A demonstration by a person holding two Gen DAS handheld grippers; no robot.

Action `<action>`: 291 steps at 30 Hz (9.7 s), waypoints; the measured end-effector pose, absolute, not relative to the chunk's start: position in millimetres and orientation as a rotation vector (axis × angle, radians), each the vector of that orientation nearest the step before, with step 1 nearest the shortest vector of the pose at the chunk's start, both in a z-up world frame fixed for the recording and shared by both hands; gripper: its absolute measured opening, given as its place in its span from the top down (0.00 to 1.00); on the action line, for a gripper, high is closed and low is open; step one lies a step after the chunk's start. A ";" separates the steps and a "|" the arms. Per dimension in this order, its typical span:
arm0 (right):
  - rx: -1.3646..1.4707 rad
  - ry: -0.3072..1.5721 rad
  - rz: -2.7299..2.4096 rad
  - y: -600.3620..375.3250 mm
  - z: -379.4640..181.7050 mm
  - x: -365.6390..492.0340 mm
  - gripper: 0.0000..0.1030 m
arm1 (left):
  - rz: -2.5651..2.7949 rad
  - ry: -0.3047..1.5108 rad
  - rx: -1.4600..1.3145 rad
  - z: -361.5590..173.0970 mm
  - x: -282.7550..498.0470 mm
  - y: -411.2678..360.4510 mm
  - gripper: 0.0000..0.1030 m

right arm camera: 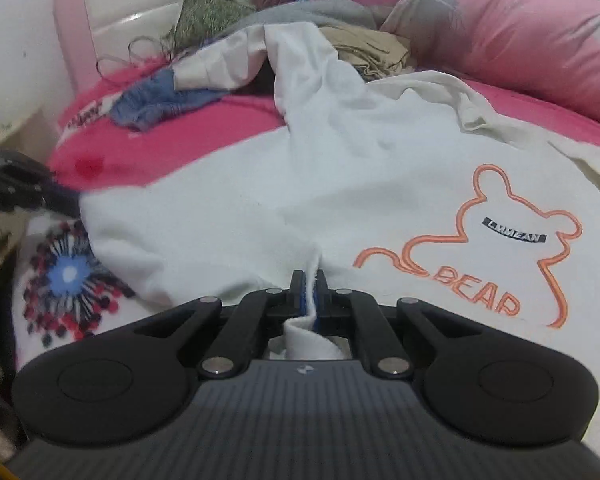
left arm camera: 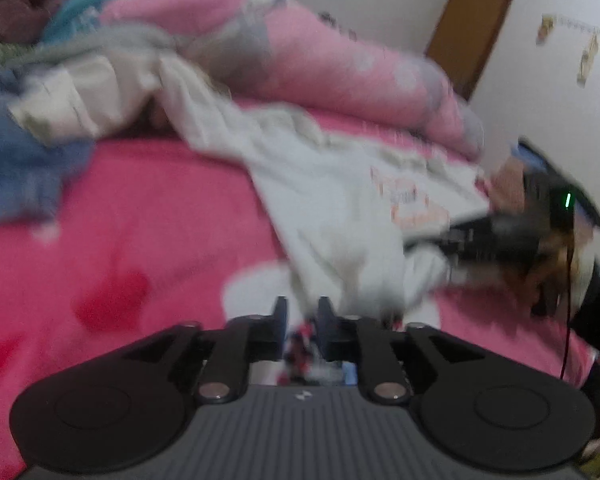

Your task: Fold clothes

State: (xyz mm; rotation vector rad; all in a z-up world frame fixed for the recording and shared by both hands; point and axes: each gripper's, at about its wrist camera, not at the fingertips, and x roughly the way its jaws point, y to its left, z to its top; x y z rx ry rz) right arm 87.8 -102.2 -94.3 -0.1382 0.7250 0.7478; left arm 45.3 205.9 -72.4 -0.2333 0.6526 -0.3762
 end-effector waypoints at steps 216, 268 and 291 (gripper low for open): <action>0.293 0.786 0.265 -383.3 -86.4 32.8 0.70 | -0.252 0.575 -0.048 -119.8 70.4 129.9 0.85; 0.501 0.412 0.252 -413.7 63.4 72.7 0.94 | -0.501 0.525 -0.392 68.4 214.8 152.6 0.91; 0.742 0.389 0.267 -412.9 -112.8 -145.5 0.94 | -0.550 0.528 -0.158 -102.1 -44.5 166.4 0.91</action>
